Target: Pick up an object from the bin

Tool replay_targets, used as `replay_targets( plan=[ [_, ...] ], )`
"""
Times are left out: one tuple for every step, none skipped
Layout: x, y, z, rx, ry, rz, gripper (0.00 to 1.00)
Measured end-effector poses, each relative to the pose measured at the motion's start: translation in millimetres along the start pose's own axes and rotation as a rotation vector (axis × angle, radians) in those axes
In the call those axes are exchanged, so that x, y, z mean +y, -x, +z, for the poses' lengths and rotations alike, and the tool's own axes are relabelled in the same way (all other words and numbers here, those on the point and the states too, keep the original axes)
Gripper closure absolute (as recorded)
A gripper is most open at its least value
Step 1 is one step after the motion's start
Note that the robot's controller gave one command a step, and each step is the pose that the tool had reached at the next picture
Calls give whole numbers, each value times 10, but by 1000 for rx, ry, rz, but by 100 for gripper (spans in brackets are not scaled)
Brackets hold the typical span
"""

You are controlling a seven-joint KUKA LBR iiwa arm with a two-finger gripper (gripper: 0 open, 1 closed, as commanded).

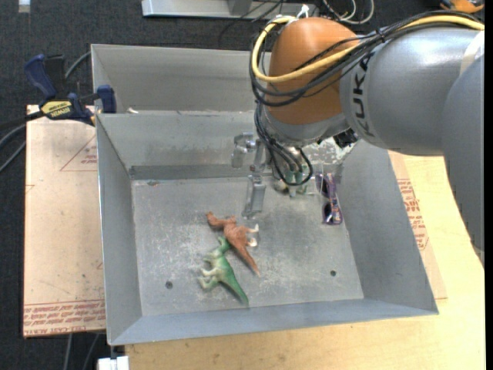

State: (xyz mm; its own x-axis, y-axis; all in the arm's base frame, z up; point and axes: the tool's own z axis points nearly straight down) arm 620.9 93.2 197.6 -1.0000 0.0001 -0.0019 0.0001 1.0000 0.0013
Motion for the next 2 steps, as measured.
replay_targets(
  plan=[
    [-130,-528,991,3,1,-83,0],
    [-188,-452,1269,-5,2,-213,100]
  ],
)
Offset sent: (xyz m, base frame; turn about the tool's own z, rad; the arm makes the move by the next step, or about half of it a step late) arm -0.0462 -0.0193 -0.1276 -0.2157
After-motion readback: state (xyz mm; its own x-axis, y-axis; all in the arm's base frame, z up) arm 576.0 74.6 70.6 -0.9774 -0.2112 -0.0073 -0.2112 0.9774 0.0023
